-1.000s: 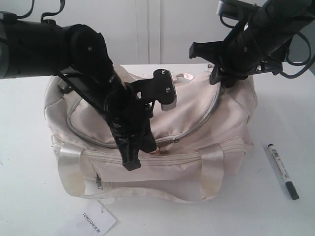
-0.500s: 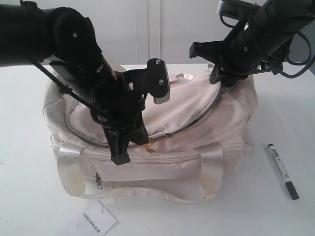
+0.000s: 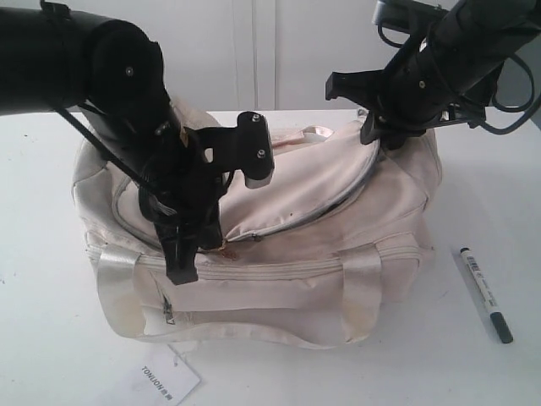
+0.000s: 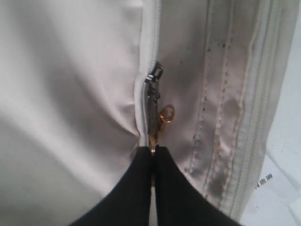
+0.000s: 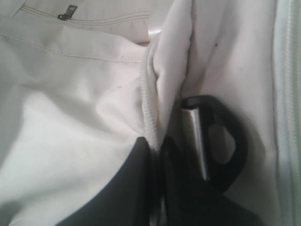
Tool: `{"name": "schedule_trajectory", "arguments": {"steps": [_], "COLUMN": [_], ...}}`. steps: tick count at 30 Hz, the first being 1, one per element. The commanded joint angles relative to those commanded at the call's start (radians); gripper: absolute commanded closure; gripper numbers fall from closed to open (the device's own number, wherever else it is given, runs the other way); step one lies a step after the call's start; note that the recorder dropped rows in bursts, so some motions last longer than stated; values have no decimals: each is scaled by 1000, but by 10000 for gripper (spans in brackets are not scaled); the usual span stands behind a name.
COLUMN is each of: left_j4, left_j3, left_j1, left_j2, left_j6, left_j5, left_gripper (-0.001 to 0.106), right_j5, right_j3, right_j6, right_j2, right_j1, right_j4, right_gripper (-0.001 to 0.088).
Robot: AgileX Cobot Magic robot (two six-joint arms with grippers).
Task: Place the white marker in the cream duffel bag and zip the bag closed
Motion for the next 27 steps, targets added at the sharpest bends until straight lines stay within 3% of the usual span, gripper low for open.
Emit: {"name": "schedule_trajectory", "arguments": {"steps": [11,17,23,27], "left_j4": [212,214,160,116], "left_j3": [0,0,0,0], "left_j1": [0,0,0,0], "left_j2": [0,0,0,0], "left_j6": [-130,-161,-161,-161], "left_j5": [67,87,92,92], "left_gripper": [1053,1053,1053,1053], "right_j5": [0,0,-6,-21], "right_j3": [0,0,0,0], "right_j6": [-39,-39,-40,-40], "right_j2": [0,0,0,0], "right_j1": [0,0,0,0], "right_j4": [-4,-8,-112,-115], "right_gripper": [868,868,868,868]}}
